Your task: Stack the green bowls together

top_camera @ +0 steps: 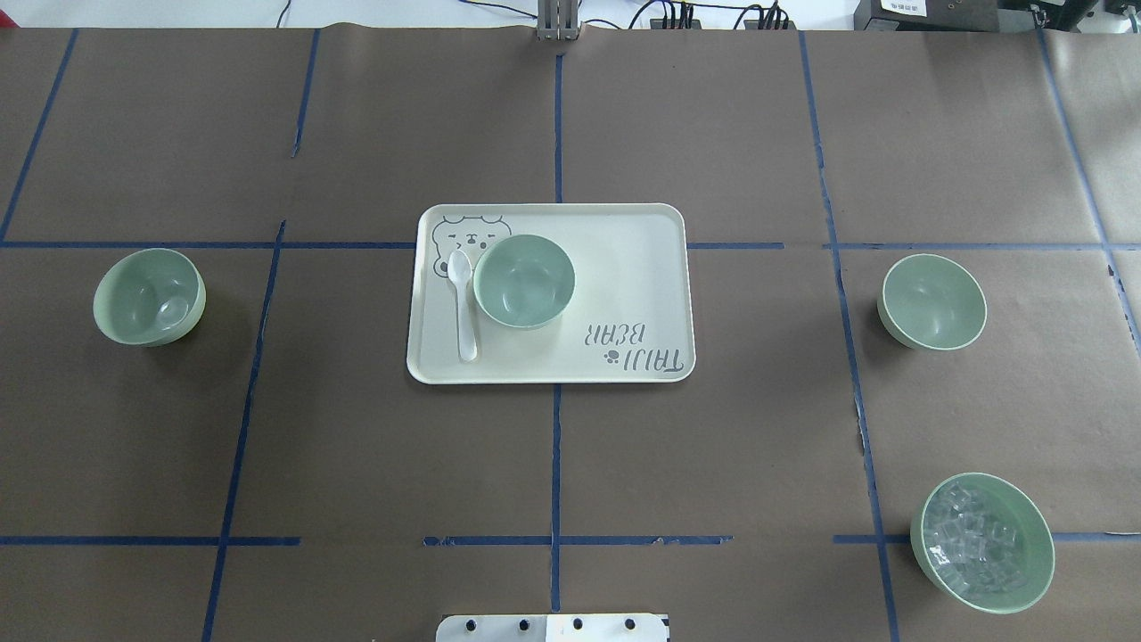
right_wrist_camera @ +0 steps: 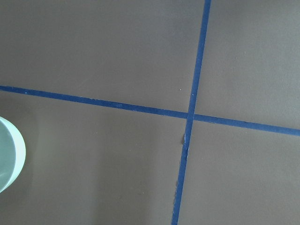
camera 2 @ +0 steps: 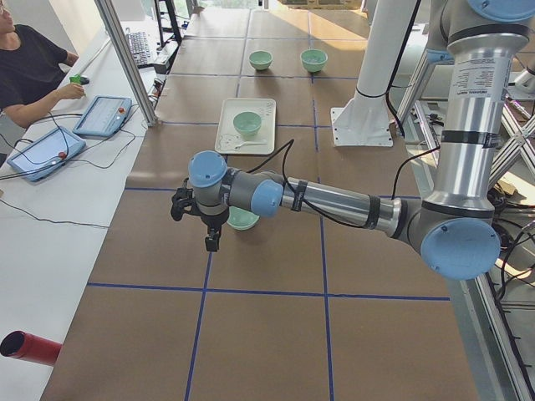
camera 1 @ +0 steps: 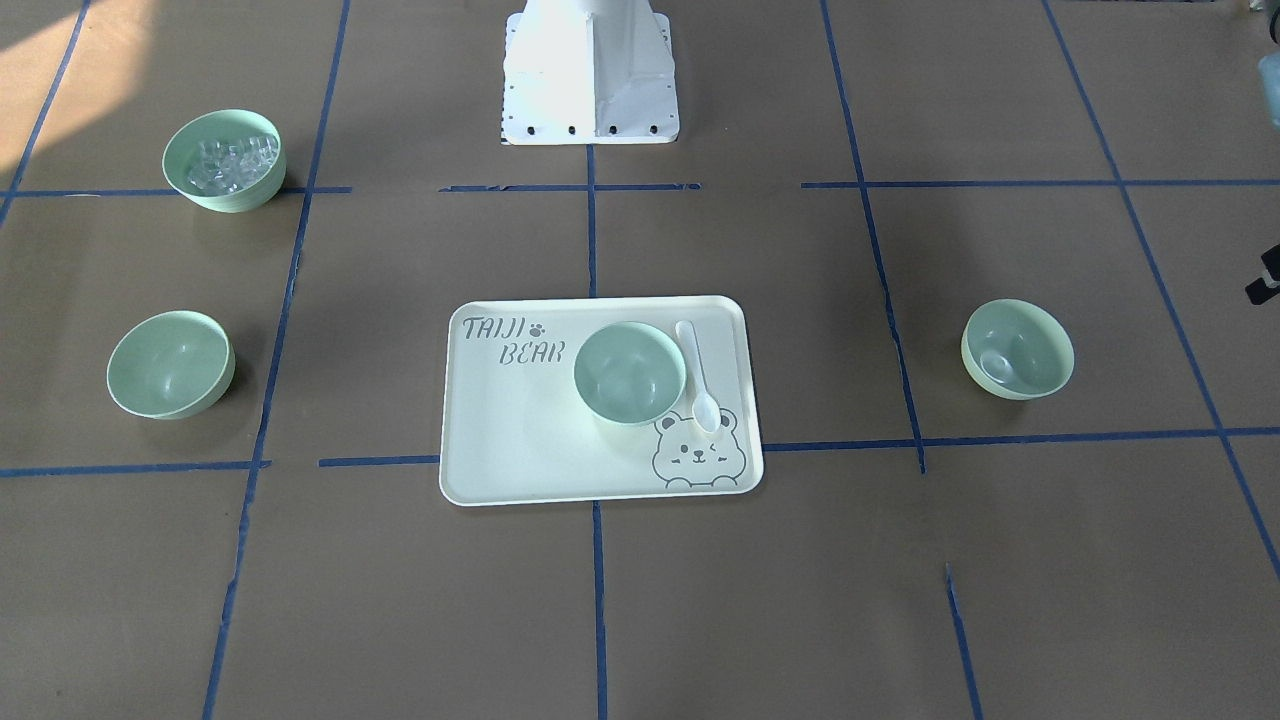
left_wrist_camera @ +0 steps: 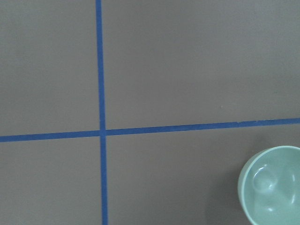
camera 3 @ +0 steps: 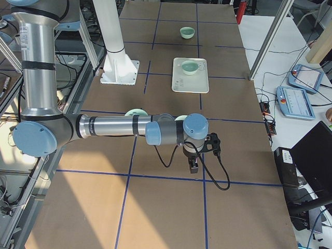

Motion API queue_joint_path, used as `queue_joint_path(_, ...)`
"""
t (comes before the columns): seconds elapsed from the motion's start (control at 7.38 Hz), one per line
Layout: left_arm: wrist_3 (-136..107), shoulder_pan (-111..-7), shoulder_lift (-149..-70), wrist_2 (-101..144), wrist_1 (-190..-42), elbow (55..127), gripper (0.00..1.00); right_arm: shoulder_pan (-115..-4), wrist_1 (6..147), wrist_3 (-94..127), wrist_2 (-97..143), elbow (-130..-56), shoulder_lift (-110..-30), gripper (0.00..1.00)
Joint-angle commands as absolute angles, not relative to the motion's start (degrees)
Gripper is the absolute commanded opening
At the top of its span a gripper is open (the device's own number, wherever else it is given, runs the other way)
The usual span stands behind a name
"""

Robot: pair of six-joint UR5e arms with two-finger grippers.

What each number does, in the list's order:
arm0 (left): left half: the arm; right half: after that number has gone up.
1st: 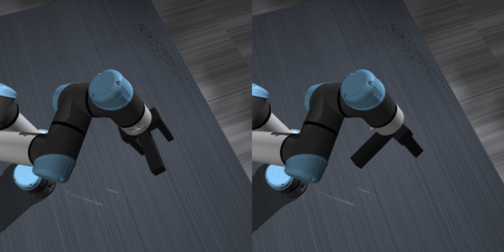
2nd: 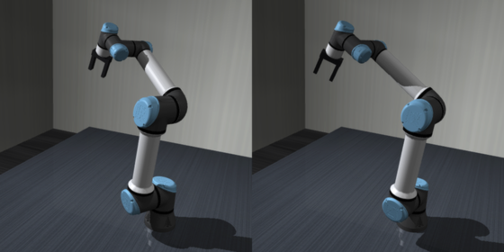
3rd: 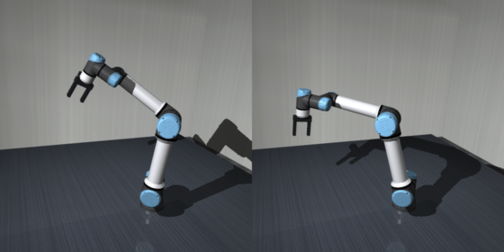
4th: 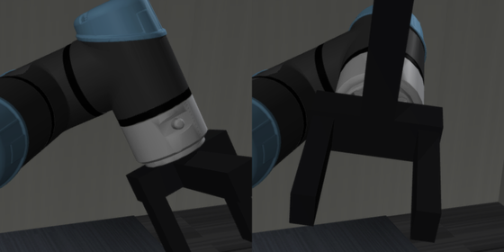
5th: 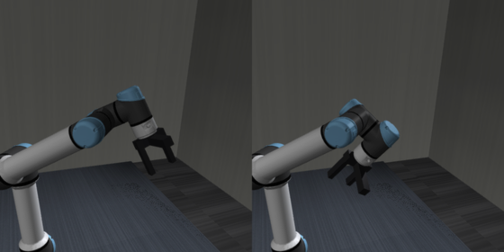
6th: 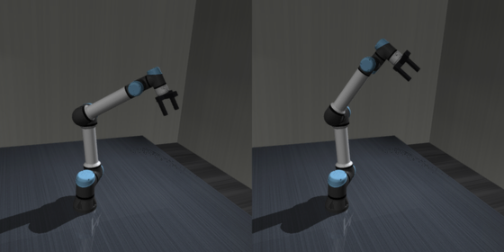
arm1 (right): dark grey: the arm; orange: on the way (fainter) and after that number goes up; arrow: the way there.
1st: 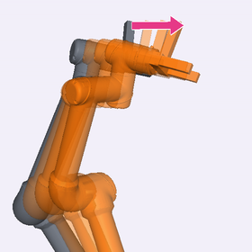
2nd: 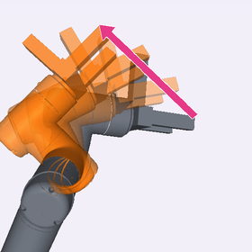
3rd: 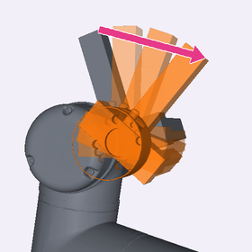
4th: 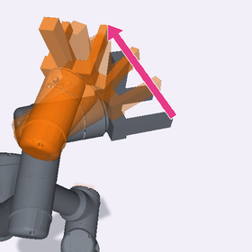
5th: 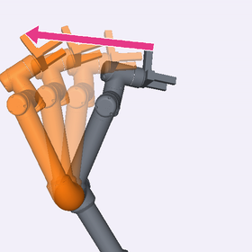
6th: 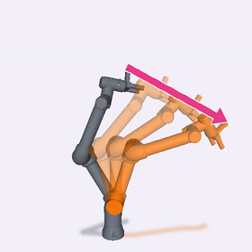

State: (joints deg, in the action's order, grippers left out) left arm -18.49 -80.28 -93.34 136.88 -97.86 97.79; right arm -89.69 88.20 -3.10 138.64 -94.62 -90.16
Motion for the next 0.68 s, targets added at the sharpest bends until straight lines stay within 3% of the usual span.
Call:
queue_joint_path(0.0, -33.17, -73.50, -92.21, 136.41, -107.88, 97.74, 1.00, -89.56, 87.98, 0.07, 138.95, -95.18, -89.82, 1.00)
queue_joint_path(0.54, -54.65, -60.75, -91.58, 125.61, -125.29, 91.87, 1.00, -88.16, 88.15, 0.79, 138.34, -97.30, -89.74, 1.00)
